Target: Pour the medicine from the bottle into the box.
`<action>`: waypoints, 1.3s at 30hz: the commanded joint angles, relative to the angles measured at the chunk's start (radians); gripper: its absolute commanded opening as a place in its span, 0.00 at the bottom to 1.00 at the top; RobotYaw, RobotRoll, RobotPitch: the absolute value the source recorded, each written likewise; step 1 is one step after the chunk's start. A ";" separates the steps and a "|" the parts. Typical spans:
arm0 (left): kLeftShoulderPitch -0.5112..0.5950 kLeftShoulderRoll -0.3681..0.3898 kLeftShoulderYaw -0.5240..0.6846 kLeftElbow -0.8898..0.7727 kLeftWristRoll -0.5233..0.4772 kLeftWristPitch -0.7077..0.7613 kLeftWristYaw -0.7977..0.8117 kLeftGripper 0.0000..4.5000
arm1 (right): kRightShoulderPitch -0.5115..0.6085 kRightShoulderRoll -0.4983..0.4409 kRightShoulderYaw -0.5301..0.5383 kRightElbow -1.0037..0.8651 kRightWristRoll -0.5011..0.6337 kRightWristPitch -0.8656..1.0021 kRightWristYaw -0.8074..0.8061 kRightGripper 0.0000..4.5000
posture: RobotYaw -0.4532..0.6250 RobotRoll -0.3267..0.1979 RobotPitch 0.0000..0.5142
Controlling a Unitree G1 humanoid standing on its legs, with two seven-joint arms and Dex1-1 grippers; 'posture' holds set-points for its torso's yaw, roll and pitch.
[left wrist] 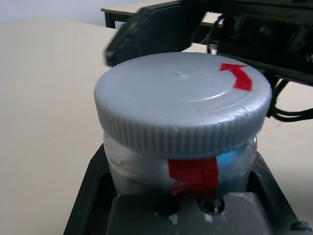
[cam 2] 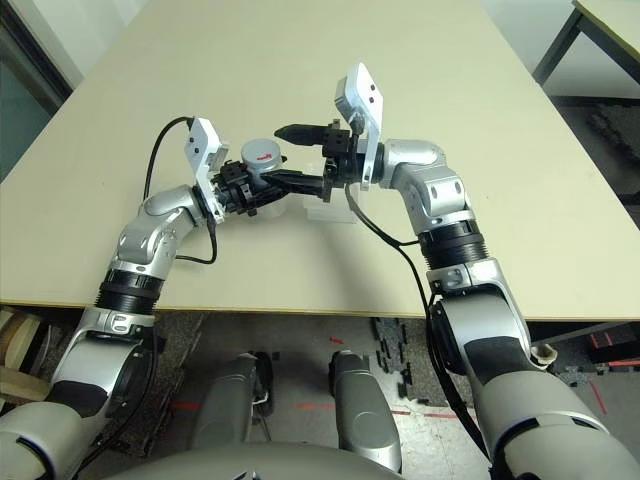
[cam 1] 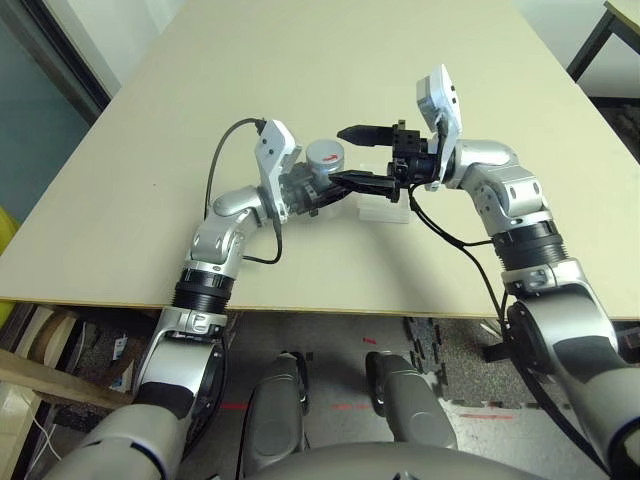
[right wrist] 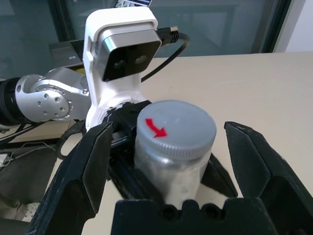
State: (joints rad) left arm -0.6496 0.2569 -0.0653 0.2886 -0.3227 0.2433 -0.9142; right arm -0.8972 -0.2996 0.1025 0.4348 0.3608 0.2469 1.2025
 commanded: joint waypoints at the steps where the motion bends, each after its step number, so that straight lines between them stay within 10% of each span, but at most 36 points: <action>1: -0.011 -0.004 -0.022 -0.010 0.006 -0.004 -0.017 0.58 | -0.021 0.010 0.009 0.033 -0.017 -0.020 0.009 1.00 | 0.25 0.62 0.25; 8: -0.021 -0.005 -0.023 0.004 0.009 -0.015 -0.020 0.58 | -0.035 0.023 -0.001 0.065 -0.023 -0.036 0.004 1.00 | 0.24 0.62 0.25; 15: -0.028 -0.008 -0.027 0.032 0.017 -0.034 -0.028 0.58 | -0.042 0.028 -0.015 0.075 -0.012 -0.032 -0.002 0.58 | 0.24 0.62 0.25; 39: -0.067 -0.015 -0.036 0.093 -0.004 -0.029 -0.118 0.58 | -0.069 -0.037 -0.020 0.050 0.085 -0.066 0.390 0.58 | 0.23 0.62 0.25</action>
State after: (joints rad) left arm -0.7154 0.2277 -0.1259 0.3327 -0.3359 0.1868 -1.0624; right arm -0.9440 -0.3475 0.0633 0.5173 0.3993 0.2043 1.4661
